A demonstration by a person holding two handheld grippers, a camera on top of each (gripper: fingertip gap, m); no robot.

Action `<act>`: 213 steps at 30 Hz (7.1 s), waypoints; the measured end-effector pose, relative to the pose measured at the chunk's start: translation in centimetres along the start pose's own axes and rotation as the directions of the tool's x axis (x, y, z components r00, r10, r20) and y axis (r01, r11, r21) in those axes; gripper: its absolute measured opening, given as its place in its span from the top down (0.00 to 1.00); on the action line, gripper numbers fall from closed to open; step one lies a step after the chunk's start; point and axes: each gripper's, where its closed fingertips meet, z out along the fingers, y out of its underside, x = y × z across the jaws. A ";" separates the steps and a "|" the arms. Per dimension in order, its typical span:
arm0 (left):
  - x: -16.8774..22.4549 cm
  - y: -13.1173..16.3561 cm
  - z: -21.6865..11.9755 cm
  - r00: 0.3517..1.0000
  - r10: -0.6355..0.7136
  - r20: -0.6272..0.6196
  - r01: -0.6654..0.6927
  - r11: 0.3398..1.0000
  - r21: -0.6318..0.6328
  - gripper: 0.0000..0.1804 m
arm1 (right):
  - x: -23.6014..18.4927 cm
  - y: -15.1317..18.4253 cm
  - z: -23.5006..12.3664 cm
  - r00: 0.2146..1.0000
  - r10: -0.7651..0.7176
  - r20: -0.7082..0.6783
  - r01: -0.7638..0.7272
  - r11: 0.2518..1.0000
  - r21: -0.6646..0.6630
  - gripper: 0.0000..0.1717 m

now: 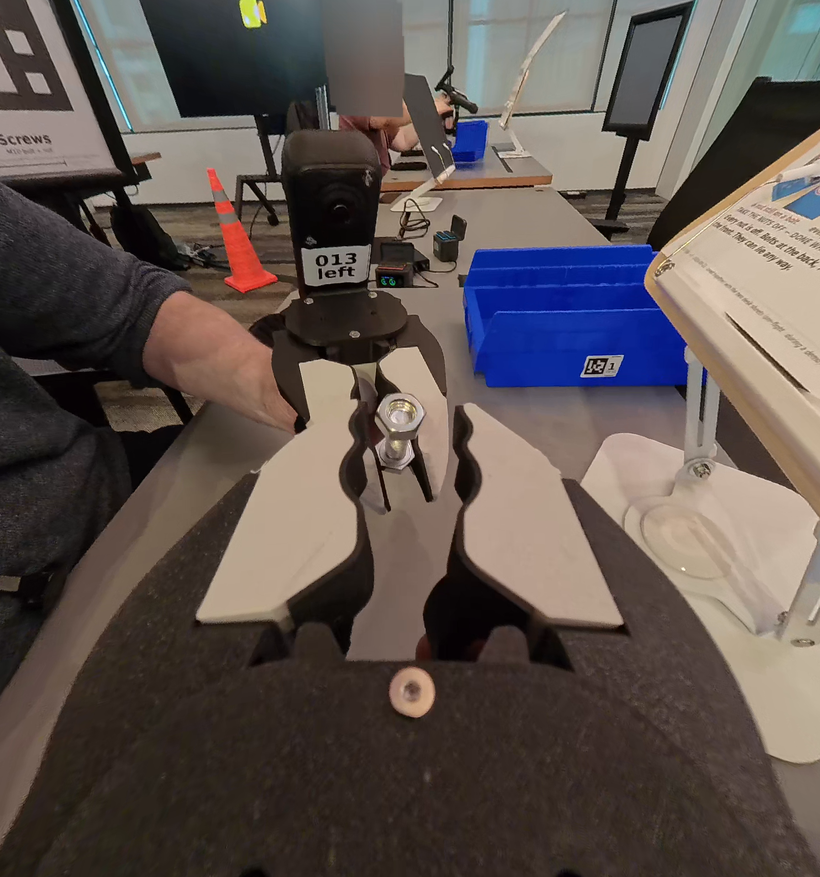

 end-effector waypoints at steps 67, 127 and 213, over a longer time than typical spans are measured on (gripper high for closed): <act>-3.1 -0.6 -0.6 0.850 0.270 0.452 -0.222 0.962 -0.157 0.89 | 1.1 -0.6 0.8 0.982 0.064 -0.180 -0.049 0.995 0.091 0.89; 11.4 -3.2 -3.5 0.579 -0.176 -0.796 0.334 0.942 0.035 0.83 | -9.6 -2.0 -1.4 0.865 -0.211 0.455 0.161 0.976 0.145 0.89; 6.0 2.6 -2.5 0.941 -0.172 -0.292 0.148 0.984 -0.101 0.90 | 7.0 6.3 -21.8 0.828 -0.148 -0.541 -0.119 0.897 -0.427 0.81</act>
